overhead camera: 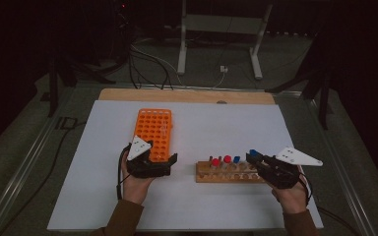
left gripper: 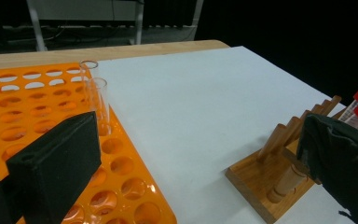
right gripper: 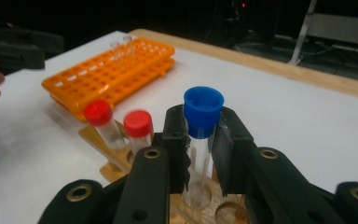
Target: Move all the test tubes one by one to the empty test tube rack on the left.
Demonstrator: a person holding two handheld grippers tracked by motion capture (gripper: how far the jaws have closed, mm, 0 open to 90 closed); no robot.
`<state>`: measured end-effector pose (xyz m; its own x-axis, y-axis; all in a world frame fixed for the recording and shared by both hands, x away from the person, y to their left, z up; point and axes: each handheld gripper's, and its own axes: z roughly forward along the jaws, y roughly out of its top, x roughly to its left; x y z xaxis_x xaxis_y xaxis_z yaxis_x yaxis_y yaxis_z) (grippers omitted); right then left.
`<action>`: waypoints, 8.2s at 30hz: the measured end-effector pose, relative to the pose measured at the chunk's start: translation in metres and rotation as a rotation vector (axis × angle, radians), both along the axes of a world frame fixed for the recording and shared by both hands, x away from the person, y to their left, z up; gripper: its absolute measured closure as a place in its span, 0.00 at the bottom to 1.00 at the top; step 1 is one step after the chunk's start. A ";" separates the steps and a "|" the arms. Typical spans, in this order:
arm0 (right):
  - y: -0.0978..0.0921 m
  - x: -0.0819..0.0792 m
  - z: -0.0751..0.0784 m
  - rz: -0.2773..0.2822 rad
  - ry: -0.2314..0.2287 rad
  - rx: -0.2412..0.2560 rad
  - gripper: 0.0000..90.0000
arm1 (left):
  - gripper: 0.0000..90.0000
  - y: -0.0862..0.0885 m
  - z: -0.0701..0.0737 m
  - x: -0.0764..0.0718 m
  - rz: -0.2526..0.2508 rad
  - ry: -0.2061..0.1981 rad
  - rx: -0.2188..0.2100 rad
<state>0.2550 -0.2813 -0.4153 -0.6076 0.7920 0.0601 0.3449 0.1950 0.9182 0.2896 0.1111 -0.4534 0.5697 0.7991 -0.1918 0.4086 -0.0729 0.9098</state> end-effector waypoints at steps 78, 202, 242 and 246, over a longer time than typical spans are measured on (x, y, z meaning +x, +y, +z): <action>0.070 -0.019 0.015 0.253 0.015 0.079 0.41 | 0.86 -0.072 0.019 -0.040 -0.377 -0.080 0.087; 0.010 0.001 0.001 0.008 0.054 0.121 0.02 | 0.58 0.003 -0.028 0.048 0.063 0.094 0.099; 0.027 0.019 -0.048 0.071 0.080 -0.048 0.78 | 0.01 0.014 0.001 0.002 0.046 -0.006 -0.019; 0.034 0.017 -0.050 0.078 0.056 -0.093 0.84 | 0.01 0.014 0.002 0.001 0.048 -0.016 -0.016</action>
